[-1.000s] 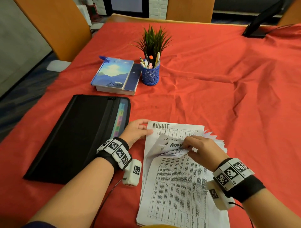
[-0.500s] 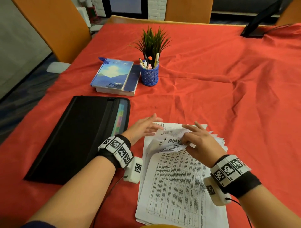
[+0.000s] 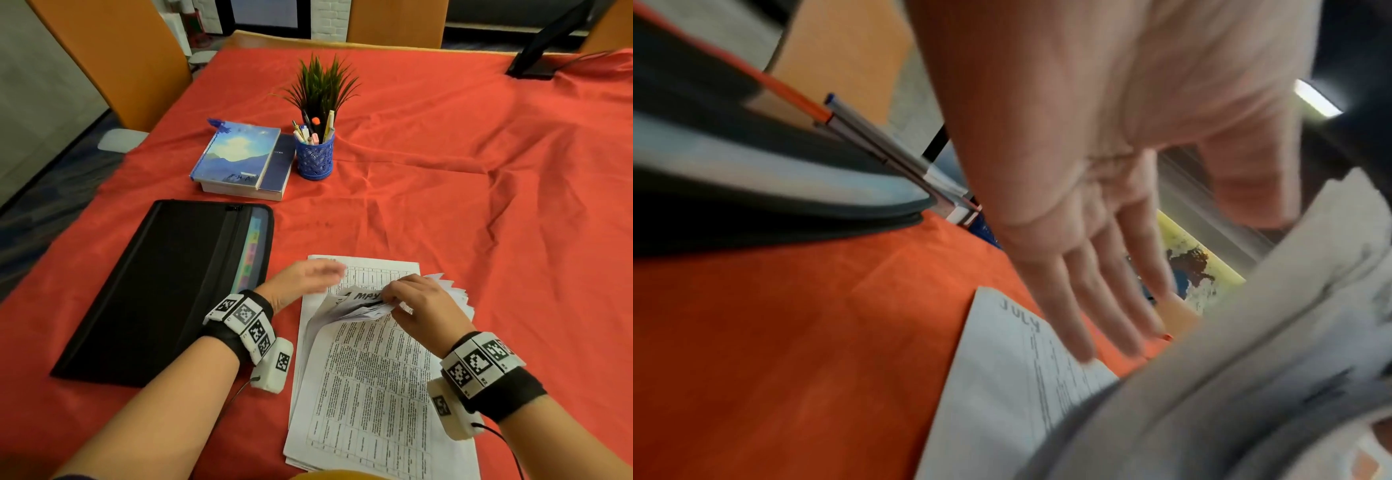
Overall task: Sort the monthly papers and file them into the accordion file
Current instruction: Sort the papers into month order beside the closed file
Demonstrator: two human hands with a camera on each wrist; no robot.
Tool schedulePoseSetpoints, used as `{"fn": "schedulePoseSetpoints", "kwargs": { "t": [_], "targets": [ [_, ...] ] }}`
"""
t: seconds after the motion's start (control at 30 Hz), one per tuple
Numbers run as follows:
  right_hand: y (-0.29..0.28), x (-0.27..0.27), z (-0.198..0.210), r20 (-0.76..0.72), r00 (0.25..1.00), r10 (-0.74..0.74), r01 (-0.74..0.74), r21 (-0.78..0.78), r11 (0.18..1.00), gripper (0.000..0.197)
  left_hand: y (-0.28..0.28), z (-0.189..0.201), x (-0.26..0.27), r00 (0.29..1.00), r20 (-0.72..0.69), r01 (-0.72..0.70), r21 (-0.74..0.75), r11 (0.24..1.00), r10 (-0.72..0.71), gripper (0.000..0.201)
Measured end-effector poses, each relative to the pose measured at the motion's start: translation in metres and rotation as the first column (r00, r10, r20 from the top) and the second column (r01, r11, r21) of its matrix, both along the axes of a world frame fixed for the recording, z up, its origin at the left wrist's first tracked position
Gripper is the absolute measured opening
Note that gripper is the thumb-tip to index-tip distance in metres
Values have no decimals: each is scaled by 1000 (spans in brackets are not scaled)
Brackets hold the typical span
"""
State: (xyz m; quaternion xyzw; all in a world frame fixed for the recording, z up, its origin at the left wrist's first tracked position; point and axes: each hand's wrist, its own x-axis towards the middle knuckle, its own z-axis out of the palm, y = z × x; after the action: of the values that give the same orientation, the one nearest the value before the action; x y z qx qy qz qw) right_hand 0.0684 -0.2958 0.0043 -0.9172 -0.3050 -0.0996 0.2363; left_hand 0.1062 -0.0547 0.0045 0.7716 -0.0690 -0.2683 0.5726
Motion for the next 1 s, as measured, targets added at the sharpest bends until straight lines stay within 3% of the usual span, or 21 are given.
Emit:
{"fn": "schedulePoseSetpoints", "kwargs": {
  "t": [0.07,0.13,0.3,0.43,0.6,0.73,0.87,1.0],
  "targets": [
    [2,1,0,2,1000,-6,6,16,1000,26,-3,1,-8,990,-88,106,-7,994,-106,32],
    [4,0,0,13,1000,-26,26,21,999,21,-4,-3,-12,992,-98,79,-47,996,-84,31],
    [1,-3,-4,-28,998,-58,59,32,998,30,-2,-5,-14,979,-203,-8,-126,992,-18,23],
    [1,-4,-7,-21,999,-46,47,20,999,33,-6,-9,-11,992,-127,25,-9,1000,-26,32],
    [0,-4,-11,-69,996,-65,69,59,996,32,-7,-6,-12,991,-133,-8,-81,997,-3,34],
    [0,-5,-7,-60,998,-28,32,64,997,45,-9,-8,-12,996,-80,-50,-74,996,44,24],
    [3,-5,-4,-24,1000,-9,11,63,998,37,-12,-11,-10,989,8,-149,-41,988,150,27],
    [3,0,-6,-21,1000,3,-3,7,1000,32,-12,-10,-9,982,-53,-184,-51,982,182,26]
  ]
}}
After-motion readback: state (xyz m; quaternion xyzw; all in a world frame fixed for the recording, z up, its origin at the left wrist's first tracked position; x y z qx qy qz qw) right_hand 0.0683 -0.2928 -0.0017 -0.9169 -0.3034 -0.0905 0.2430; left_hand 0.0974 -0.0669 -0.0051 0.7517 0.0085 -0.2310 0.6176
